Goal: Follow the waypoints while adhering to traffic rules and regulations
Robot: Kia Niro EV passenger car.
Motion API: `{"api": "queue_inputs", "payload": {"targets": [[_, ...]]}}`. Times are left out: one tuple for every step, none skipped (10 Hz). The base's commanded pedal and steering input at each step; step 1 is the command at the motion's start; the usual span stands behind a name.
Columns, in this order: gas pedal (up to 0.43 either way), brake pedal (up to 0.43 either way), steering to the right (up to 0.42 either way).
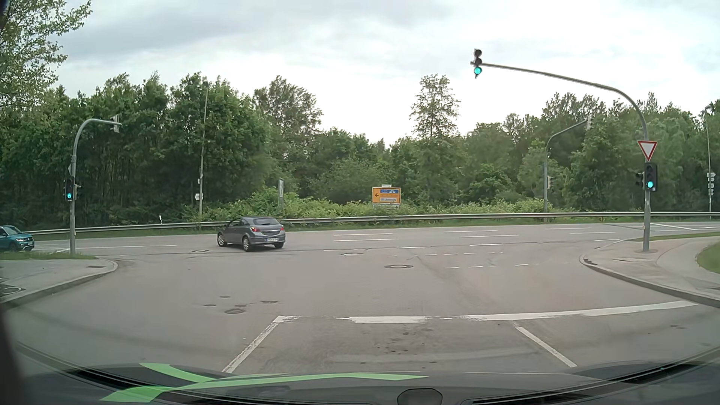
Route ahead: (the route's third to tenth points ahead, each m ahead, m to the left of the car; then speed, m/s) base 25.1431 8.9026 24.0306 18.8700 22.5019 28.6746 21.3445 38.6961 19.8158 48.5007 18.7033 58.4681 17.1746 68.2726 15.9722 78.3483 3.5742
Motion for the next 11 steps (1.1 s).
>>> {"api": "queue_inputs", "payload": {"targets": [[0.098, 0.0, 0.009], [0.087, 0.0, 0.004], [0.087, 0.0, 0.0], [0.087, 0.0, -0.006], [0.087, 0.0, -0.015], [0.079, 0.0, -0.024], [0.079, 0.0, -0.033], [0.079, 0.0, -0.041], [0.067, 0.0, -0.06], [0.067, 0.0, -0.074], [0.067, 0.0, -0.085]]}}
